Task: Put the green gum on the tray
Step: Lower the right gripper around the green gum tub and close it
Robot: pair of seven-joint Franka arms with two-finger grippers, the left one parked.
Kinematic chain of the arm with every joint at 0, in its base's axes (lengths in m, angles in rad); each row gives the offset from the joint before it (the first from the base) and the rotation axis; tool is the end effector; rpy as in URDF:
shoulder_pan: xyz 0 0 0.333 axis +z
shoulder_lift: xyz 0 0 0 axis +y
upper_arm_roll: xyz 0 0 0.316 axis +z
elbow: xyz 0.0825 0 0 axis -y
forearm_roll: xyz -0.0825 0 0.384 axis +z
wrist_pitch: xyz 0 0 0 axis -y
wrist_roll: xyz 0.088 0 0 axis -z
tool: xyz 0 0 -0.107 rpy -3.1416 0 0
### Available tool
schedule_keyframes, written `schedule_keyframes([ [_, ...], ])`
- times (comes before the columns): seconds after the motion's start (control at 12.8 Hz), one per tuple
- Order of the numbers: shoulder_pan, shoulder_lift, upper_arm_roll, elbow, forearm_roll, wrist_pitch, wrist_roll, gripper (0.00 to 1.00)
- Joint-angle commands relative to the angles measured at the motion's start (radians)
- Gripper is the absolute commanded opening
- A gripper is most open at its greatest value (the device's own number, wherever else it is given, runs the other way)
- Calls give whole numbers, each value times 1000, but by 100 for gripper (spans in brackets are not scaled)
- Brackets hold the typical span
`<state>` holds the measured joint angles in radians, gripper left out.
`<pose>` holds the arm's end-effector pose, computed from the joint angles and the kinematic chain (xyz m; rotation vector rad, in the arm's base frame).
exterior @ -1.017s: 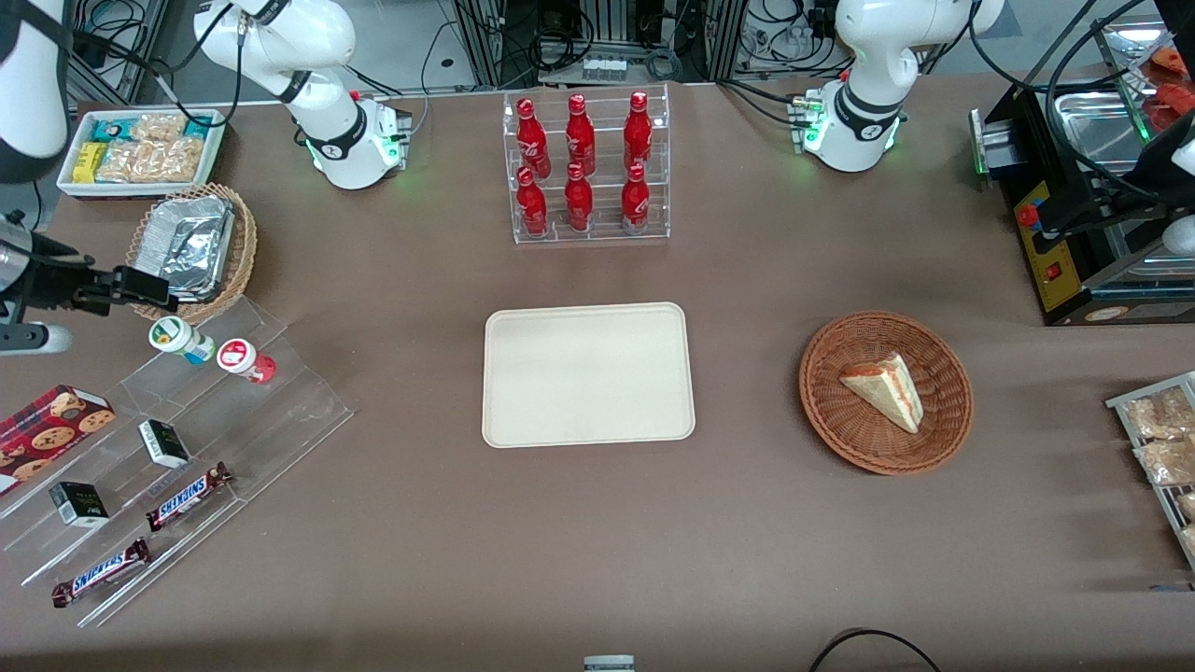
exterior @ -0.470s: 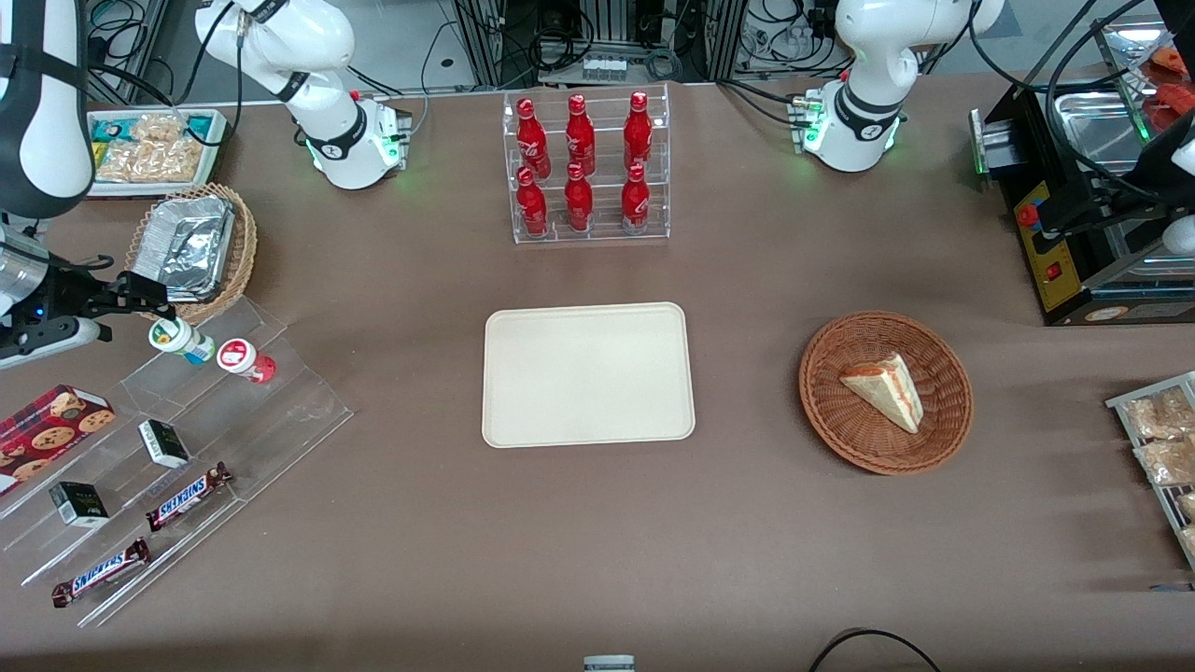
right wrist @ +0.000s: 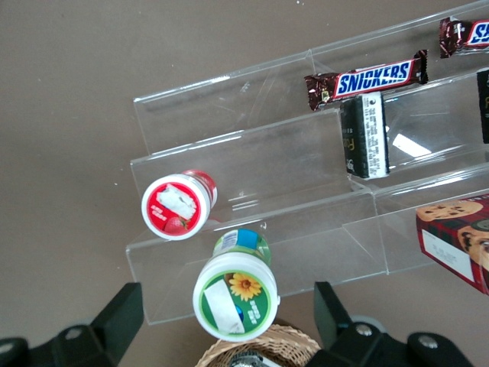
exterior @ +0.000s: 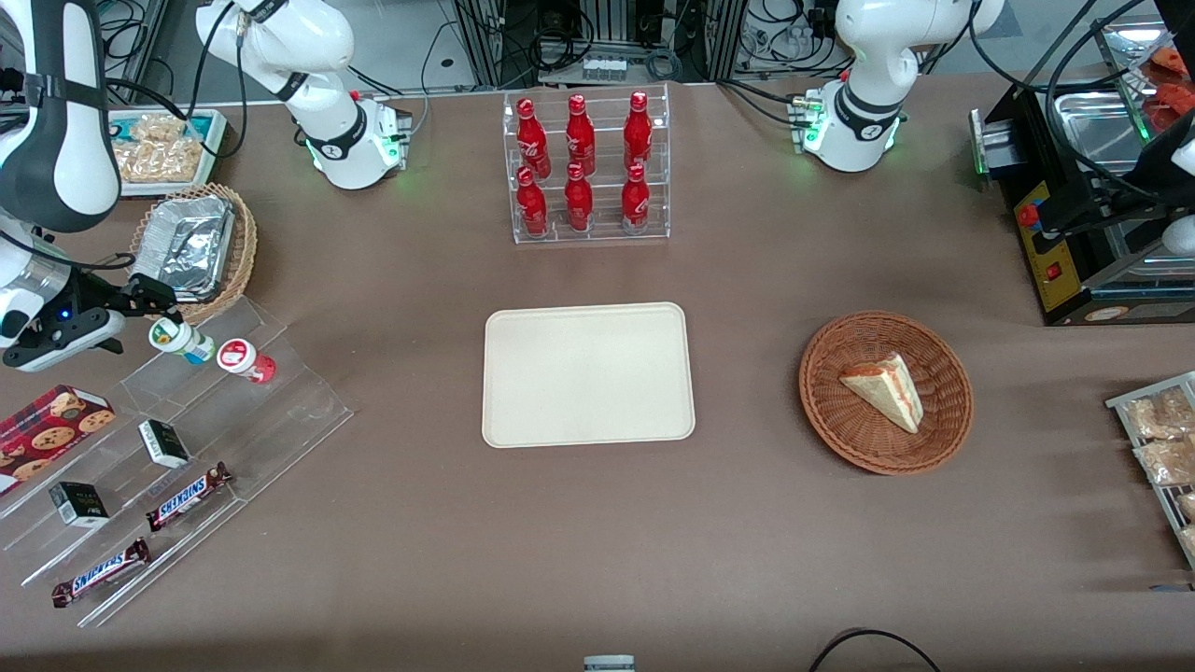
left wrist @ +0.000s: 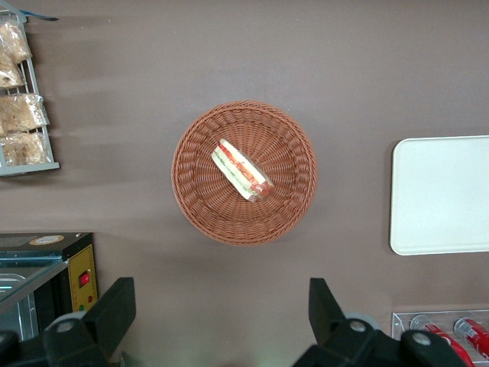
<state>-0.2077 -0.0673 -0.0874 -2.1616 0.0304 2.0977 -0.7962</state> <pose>0.5010 -0.1512 0.4265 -3.0240 -0.7497 -0.0301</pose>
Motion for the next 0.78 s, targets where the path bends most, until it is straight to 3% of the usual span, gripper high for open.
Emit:
schedule_keyframes([
  [0.0, -7, -40, 0, -79, -10, 74, -49, 99],
  [0.7, -22, -32, 0, -150, -10, 194, -54, 100],
])
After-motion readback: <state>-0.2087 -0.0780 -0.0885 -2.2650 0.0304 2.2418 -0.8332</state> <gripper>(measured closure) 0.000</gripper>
